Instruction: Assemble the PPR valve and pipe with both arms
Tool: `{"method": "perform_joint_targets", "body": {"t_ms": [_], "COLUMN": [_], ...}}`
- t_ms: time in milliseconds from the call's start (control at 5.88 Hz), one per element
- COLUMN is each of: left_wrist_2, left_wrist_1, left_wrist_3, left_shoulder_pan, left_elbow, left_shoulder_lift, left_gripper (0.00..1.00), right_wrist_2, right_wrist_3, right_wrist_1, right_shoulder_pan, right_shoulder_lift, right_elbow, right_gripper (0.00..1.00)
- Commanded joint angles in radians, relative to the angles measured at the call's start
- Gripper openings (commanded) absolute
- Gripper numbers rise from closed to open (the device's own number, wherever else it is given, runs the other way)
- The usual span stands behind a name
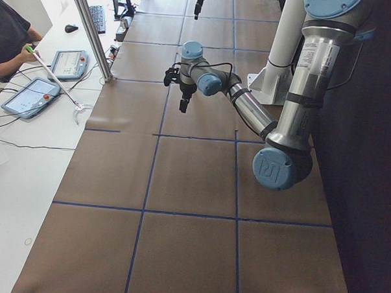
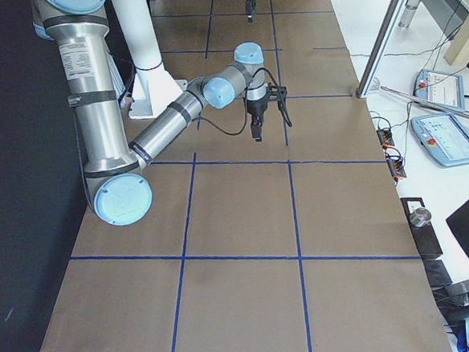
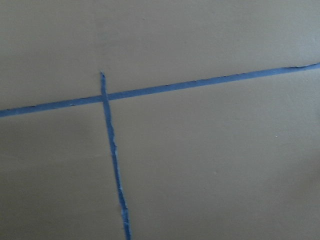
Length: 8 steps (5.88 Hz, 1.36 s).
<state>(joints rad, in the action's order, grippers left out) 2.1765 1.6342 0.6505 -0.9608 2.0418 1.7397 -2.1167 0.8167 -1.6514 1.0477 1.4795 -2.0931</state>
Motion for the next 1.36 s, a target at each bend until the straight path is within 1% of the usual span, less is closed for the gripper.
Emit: {"method": "perform_joint_targets", "body": {"t_ms": [0,170,340,510,680,850,1020,1190], "left_wrist_2": [0.093,0.153,0.155,0.155,0.216,0.254,0.253,0.253], "left_wrist_1": [-0.004,-0.005,-0.002,-0.028,-0.136,-0.284,-0.354,-0.381], "left_wrist_3": [-0.324,-0.542,-0.716,-0.885,-0.964,-0.965,-0.956,-0.953], "left_shoulder_pan": [-0.192,-0.302,-0.438,-0.548,-0.632,-0.647,-0.645,-0.644], "left_elbow": [-0.081,-0.175,-0.271,-0.369,-0.435,-0.411,-0.373,-0.376], "left_shoulder_lift": [-0.066,-0.081,-0.097,-0.089,-0.072,-0.069,-0.08,-0.086], "left_gripper": [1.0,1.0,1.0,1.0,1.0,1.0,1.0,1.0], "right_wrist_2": [-0.13,-0.164,-0.202,-0.203,-0.207,-0.209,-0.251,-0.275], "right_wrist_3": [-0.404,-0.623,-0.81,-0.971,-1.07,-1.08,-1.068,-1.052], "right_wrist_1": [-0.001,-0.005,-0.002,-0.001,-0.001,0.001,0.001,0.002], "right_shoulder_pan": [0.246,0.347,0.433,0.496,0.537,0.537,0.535,0.535], "right_shoulder_lift": [0.073,0.081,0.078,0.055,0.033,0.042,0.051,0.056], "right_elbow": [0.132,0.234,0.361,0.483,0.58,0.588,0.576,0.564], "right_gripper": [1.0,1.0,1.0,1.0,1.0,1.0,1.0,1.0]}}
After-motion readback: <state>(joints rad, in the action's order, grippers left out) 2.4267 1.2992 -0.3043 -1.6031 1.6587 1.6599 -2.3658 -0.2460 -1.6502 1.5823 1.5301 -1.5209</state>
